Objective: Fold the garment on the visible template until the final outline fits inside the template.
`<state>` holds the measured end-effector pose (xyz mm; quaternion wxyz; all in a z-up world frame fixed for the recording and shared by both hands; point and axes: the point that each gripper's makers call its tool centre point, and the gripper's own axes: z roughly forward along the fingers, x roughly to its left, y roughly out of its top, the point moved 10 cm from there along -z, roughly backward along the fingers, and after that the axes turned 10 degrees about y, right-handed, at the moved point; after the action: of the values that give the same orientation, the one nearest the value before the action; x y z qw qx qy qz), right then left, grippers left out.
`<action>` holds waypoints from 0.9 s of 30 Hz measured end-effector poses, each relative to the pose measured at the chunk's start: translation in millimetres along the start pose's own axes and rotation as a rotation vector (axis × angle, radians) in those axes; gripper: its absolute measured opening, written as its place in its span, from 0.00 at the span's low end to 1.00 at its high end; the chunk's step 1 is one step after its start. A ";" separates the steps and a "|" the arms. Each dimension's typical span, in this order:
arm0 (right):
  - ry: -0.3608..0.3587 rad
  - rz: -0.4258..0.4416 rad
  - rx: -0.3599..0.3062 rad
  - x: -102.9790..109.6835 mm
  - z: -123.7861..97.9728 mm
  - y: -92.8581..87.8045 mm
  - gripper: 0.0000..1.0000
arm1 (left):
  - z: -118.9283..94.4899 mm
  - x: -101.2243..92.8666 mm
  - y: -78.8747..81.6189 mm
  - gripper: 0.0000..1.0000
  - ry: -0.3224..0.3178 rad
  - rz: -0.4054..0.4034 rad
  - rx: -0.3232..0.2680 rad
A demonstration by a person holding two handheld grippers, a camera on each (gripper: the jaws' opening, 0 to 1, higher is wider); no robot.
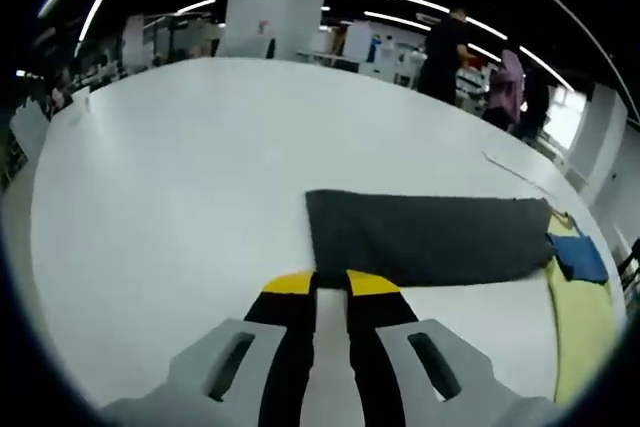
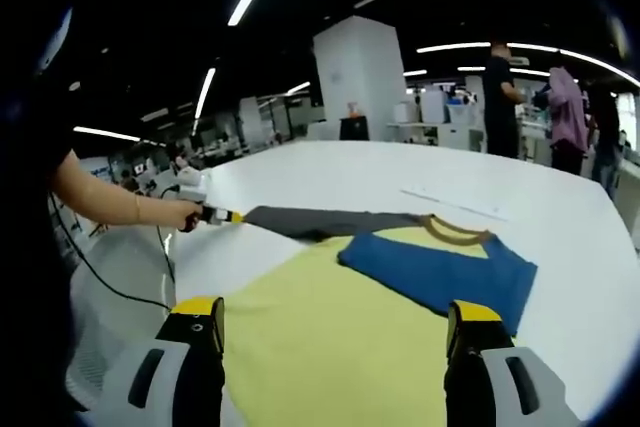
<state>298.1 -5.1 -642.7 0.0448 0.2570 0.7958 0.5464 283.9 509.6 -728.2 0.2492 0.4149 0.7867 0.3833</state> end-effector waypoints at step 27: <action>-0.044 0.004 0.022 -0.9 -11.5 -9.2 0.90 | -4.1 -19.7 16.0 0.00 -0.067 -0.187 0.035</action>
<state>291.6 -17.8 -646.5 0.0582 0.2711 0.8001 0.5320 298.8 497.2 -711.4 0.3027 0.3562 0.8199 0.3306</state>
